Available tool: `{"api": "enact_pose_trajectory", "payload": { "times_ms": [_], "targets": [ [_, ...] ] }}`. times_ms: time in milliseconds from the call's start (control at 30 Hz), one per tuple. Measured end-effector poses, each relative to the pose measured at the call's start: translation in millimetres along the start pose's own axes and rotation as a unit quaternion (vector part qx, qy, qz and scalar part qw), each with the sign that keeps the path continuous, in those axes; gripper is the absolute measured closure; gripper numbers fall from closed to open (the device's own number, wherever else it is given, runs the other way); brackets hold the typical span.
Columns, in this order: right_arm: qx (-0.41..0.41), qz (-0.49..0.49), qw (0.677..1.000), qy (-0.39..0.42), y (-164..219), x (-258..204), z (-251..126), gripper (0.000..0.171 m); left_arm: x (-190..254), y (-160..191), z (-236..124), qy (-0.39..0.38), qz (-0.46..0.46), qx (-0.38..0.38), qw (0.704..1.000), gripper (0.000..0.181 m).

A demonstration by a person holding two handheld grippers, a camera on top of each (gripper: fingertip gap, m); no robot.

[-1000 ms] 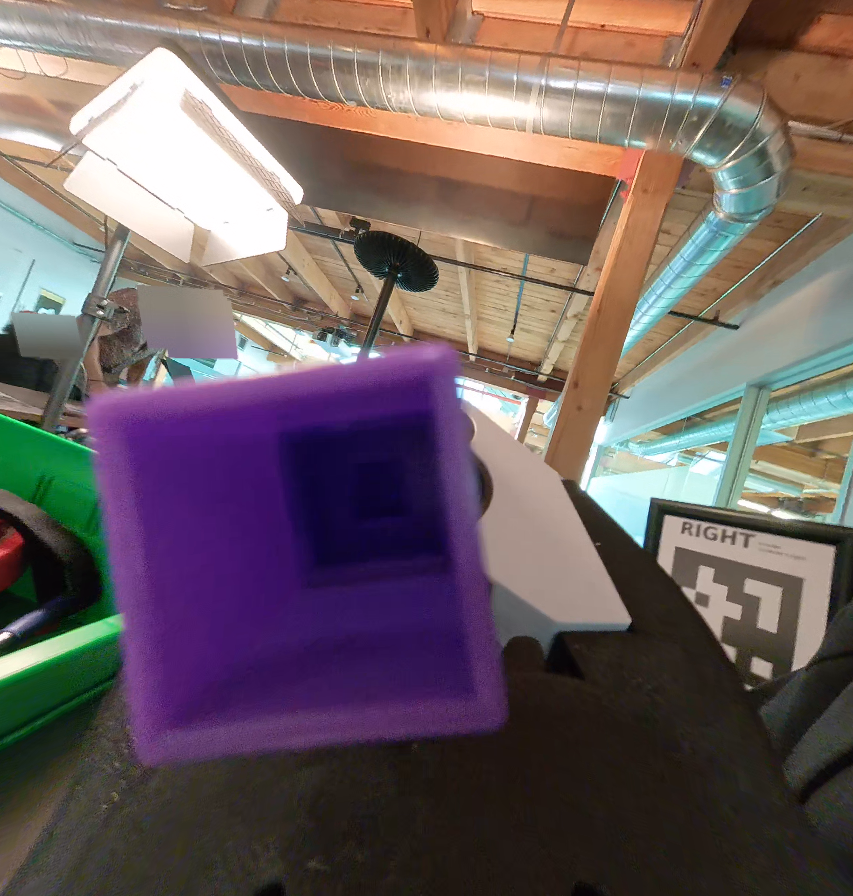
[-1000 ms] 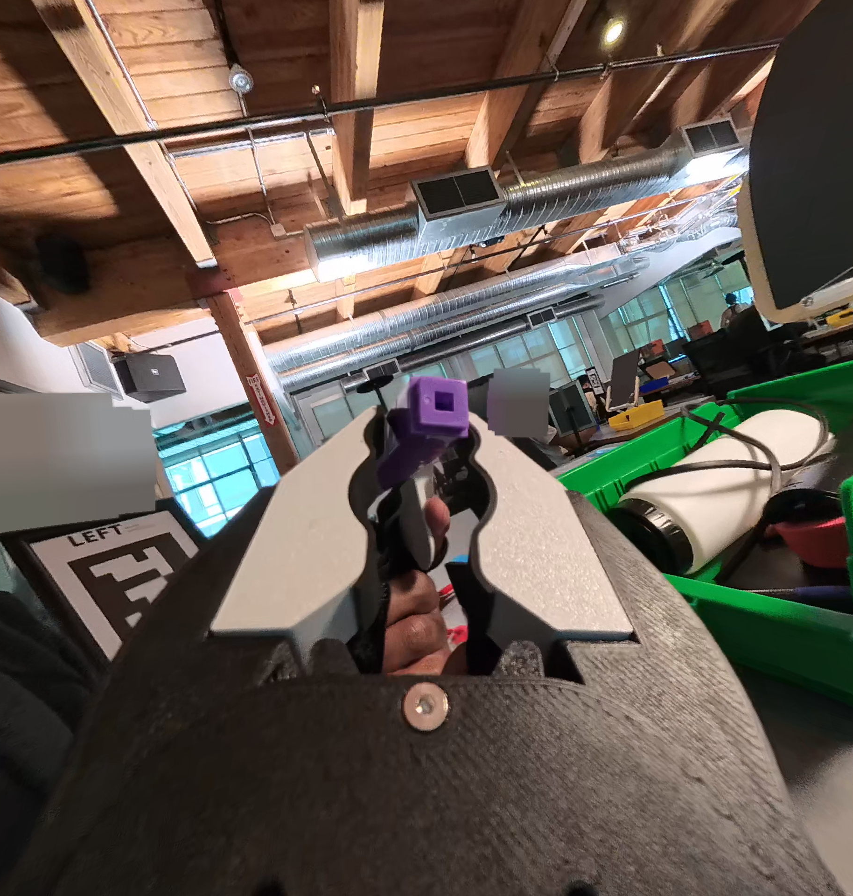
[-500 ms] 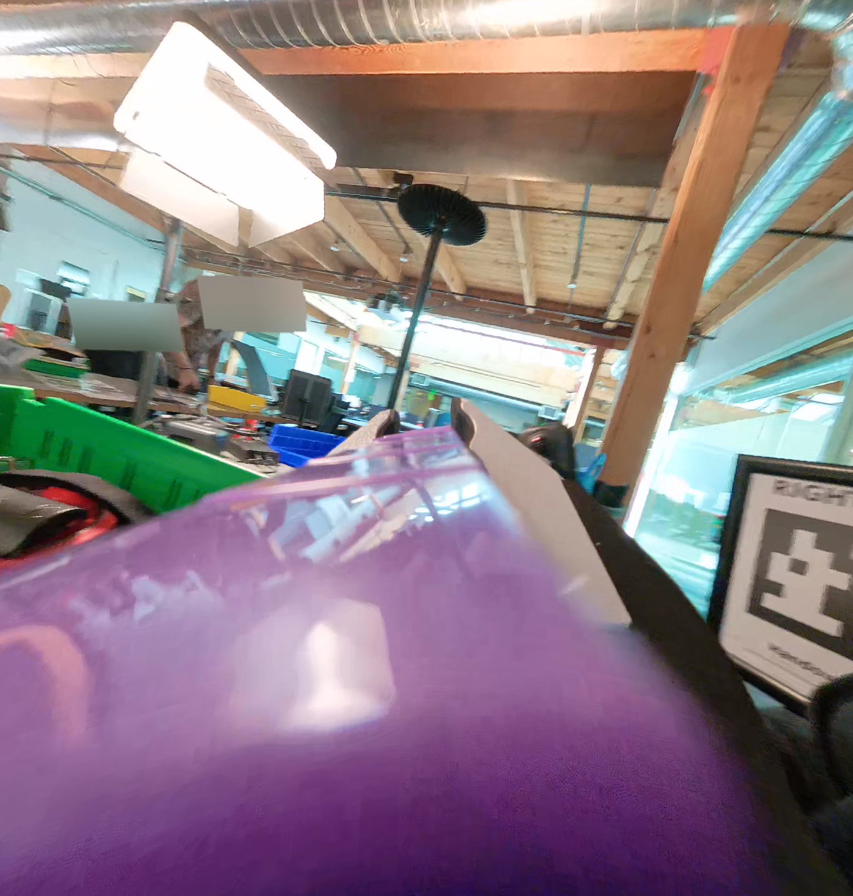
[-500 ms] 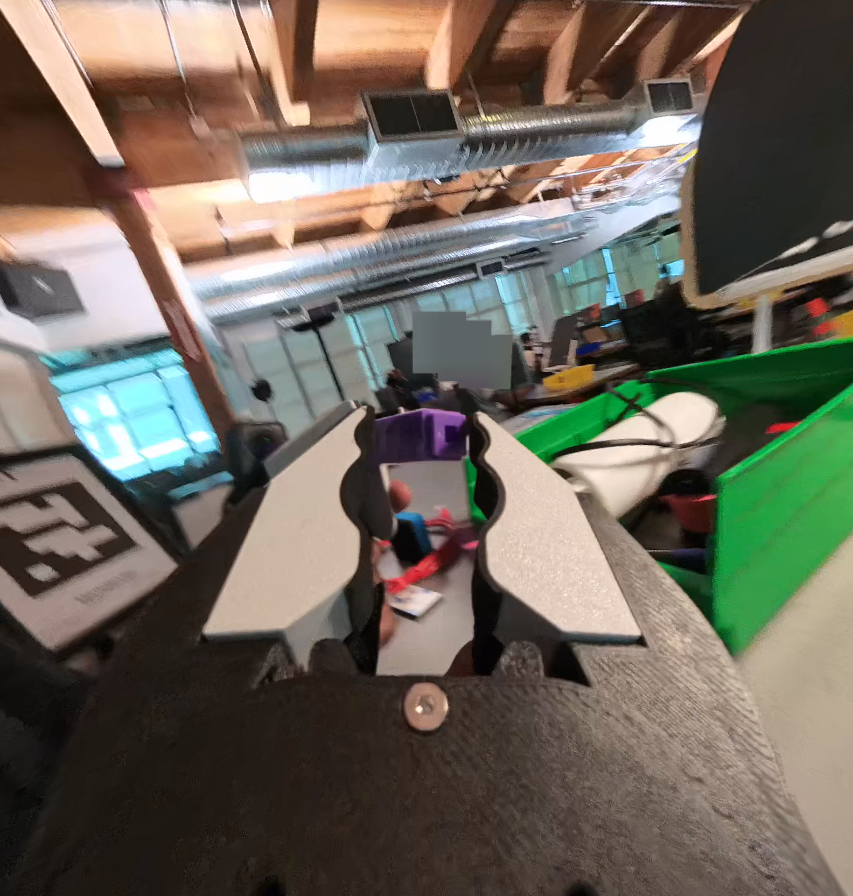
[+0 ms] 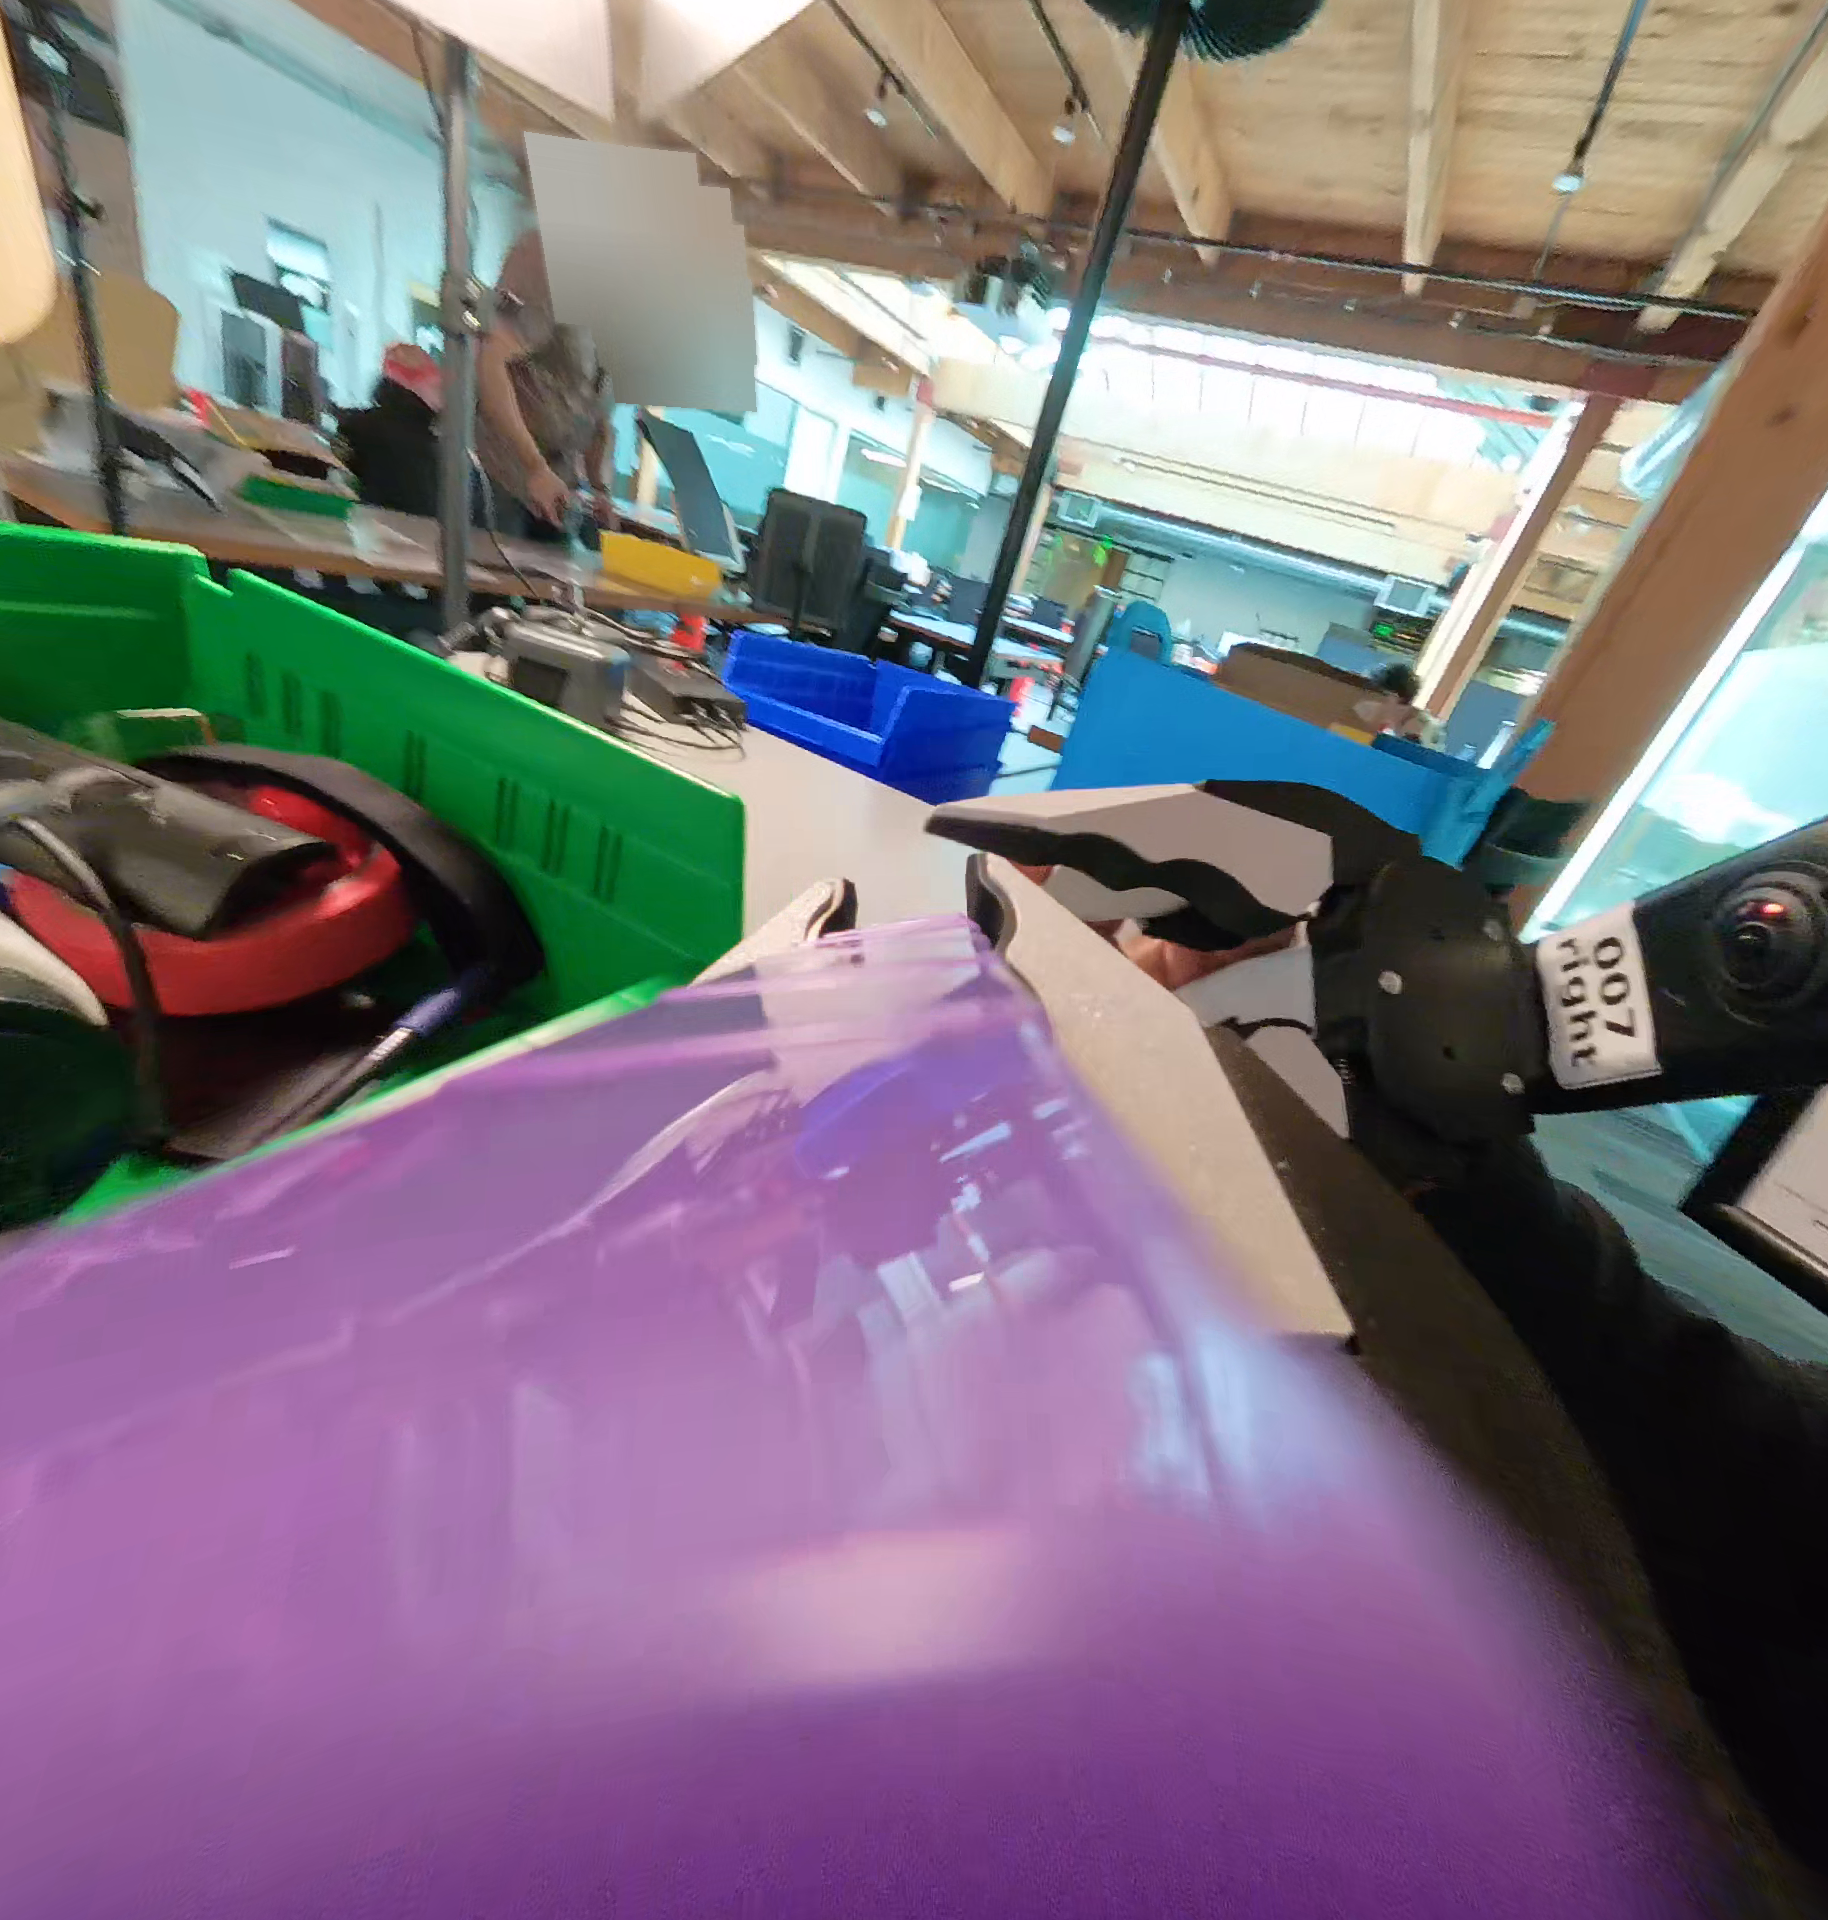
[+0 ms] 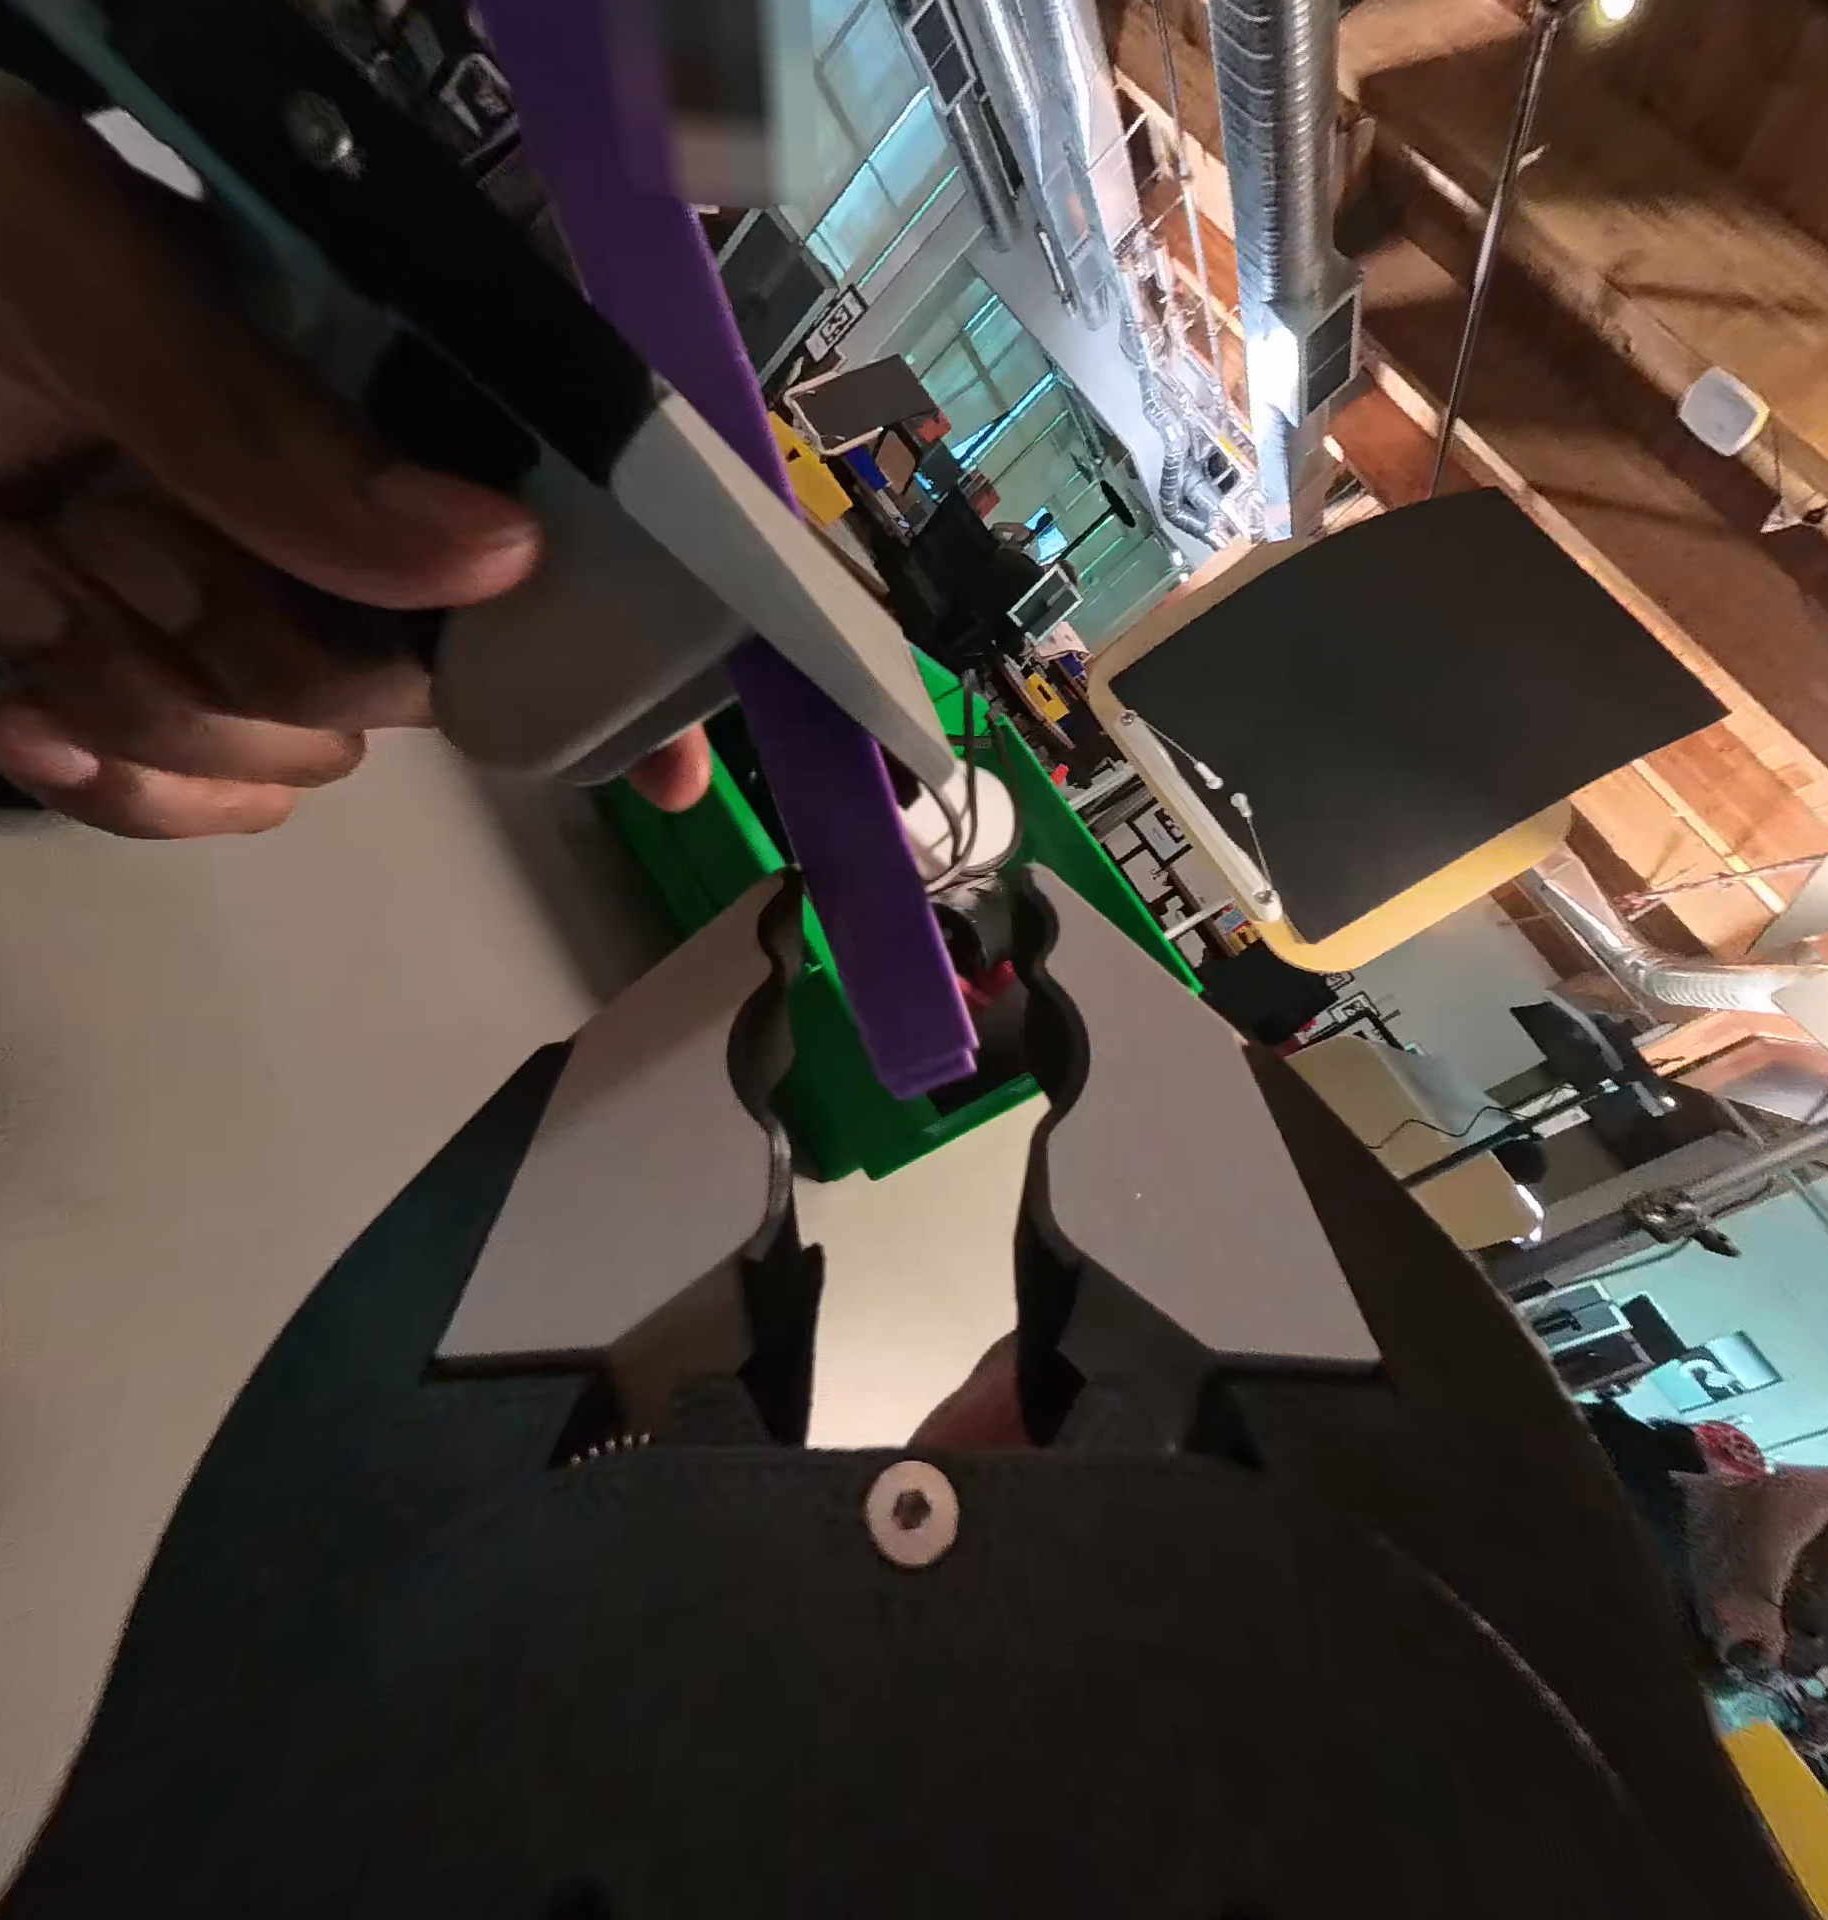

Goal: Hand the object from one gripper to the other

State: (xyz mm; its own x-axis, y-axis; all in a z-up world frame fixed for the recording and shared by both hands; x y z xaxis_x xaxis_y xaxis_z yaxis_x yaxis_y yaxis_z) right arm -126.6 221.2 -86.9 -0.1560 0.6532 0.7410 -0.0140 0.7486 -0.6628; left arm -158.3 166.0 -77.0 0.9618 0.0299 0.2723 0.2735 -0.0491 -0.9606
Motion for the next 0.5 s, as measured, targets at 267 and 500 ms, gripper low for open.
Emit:
{"api": "enact_pose_trajectory", "payload": {
  "times_ms": [267, 500],
  "targets": [
    [0.013, 0.119, 0.989, -0.087, -4, -4, 0, 0.146, 17, -7, -2, 0.113, -0.048, 0.028, 0.992, 0.136],
    [0.091, 0.333, 0.904, -0.251, -15, 0, -12, 0.148, 32, -11, -8, 0.123, 0.042, 0.037, 0.991, 0.131]
  ]
}}
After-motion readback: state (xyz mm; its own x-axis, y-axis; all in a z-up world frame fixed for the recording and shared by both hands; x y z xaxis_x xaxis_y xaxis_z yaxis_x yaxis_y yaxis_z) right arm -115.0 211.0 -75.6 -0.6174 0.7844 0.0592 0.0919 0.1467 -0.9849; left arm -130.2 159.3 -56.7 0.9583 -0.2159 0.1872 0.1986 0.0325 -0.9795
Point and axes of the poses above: each gripper's, where its closed fingertips meet, z out along the fingers, y out of its underside, x = y × z across the jaws, the point moved 4 cm from there along -z, back along the fingers, and after that the axes turned 10 degrees about -x, right-handed, at the moved point
